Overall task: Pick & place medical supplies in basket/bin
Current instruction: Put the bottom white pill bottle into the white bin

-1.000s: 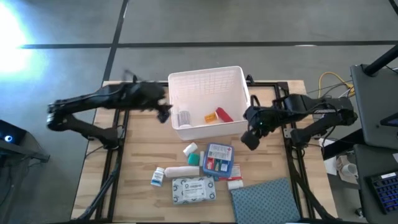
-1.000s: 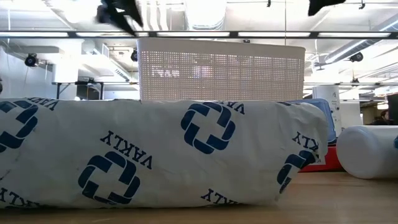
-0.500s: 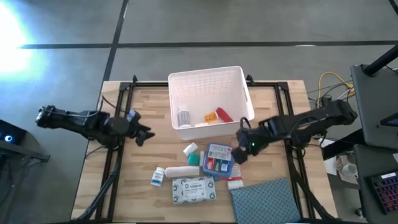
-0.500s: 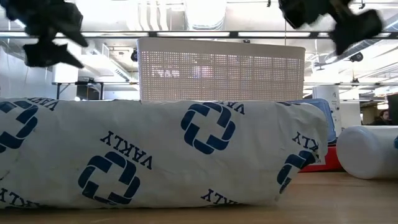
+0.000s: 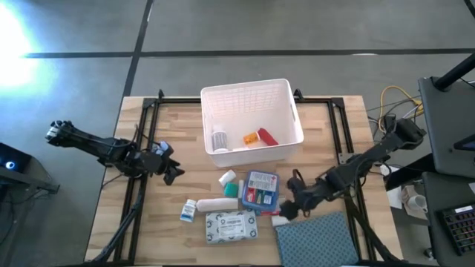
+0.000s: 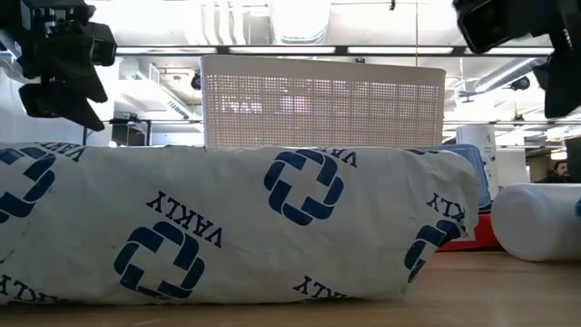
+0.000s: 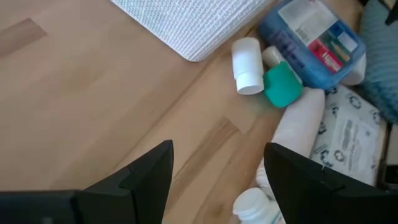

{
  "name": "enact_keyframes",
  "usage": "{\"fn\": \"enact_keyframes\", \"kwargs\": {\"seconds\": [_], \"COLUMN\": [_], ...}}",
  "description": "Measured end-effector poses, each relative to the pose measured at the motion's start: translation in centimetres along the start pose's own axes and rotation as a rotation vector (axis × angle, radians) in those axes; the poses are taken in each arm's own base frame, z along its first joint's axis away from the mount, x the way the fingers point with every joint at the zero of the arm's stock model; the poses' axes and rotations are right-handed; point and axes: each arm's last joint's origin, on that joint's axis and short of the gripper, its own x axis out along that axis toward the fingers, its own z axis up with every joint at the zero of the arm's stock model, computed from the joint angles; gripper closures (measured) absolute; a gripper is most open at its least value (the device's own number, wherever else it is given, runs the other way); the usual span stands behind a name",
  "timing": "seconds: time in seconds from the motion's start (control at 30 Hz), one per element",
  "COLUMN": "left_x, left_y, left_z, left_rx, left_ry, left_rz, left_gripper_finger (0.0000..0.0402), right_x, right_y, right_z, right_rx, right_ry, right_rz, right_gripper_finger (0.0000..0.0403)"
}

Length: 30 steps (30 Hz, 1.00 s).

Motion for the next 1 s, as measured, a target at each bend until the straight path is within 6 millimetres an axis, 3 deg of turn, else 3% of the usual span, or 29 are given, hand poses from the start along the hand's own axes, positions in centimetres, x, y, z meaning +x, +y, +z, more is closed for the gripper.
{"fn": "enact_keyframes", "kwargs": {"seconds": [0.17, 0.33, 0.43, 0.63, 0.83, 1.0], "left_x": [0.3, 0.6, 0.7, 0.8, 0.9, 1.0], "left_y": [-0.2, -0.3, -0.4, -0.5, -0.5, -0.5], "left_z": [0.0, 0.0, 0.0, 0.0, 0.0, 0.0], "left_rx": [0.049, 0.029, -0.008, -0.074, -0.076, -0.074], "left_ry": [0.01, 0.016, 0.018, 0.019, 0.021, 0.022], "left_rz": [0.014, 0.024, 0.027, 0.03, 0.035, 0.04], "left_gripper_finger": [0.0172, 0.0172, 0.0172, 0.0172, 0.0172, 0.0172], "right_x": [1.7, 4.0, 5.6, 7.1, 6.5, 6.7], "right_y": [0.0, 2.5, 3.6, 4.5, 3.3, 3.2], "right_z": [-0.5, -0.9, -1.5, -2.5, -2.8, -3.7], "right_rx": [-0.41, -0.799, -0.971, -1.047, -0.905, -0.923], "right_ry": [0.023, 0.085, 0.161, 0.117, 0.09, 0.087], "right_rz": [-0.043, -0.059, -0.172, -0.396, -0.417, -0.38], "right_gripper_finger": [0.0076, 0.0076, 0.0076, 0.0076, 0.0076, 0.0077]}}
